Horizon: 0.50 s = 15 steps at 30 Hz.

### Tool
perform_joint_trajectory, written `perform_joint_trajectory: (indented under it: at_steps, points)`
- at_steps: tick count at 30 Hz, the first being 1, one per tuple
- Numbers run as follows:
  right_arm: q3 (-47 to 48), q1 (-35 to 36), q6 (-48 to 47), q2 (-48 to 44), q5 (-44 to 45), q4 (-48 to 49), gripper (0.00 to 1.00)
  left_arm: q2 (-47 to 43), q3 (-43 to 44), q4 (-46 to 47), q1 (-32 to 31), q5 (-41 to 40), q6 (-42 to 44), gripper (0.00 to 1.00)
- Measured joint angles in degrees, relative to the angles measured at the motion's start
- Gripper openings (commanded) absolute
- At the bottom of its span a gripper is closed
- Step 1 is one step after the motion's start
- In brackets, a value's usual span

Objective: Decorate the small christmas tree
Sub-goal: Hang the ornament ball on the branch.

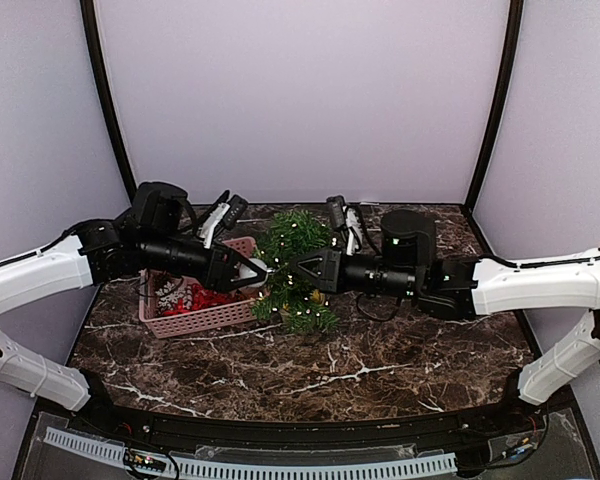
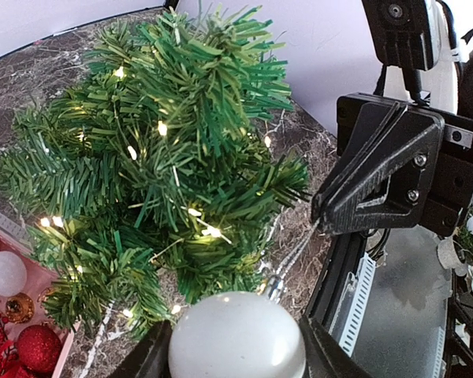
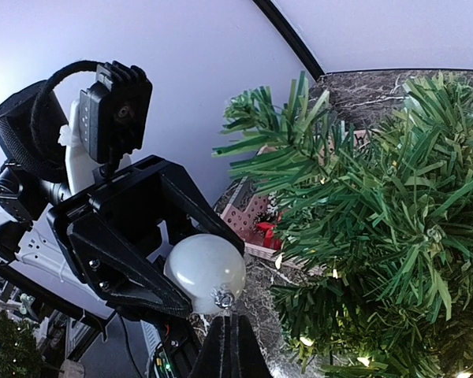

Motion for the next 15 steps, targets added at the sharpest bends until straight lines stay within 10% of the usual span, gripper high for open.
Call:
perform_joint_trajectory:
  at_steps: [15]
  points:
    - [-0.70,0.74,0.44,-0.13,0.46,-2.45,0.00,-3.80,-1.92,3.26,-0.02,1.88,-4.04,0.40]
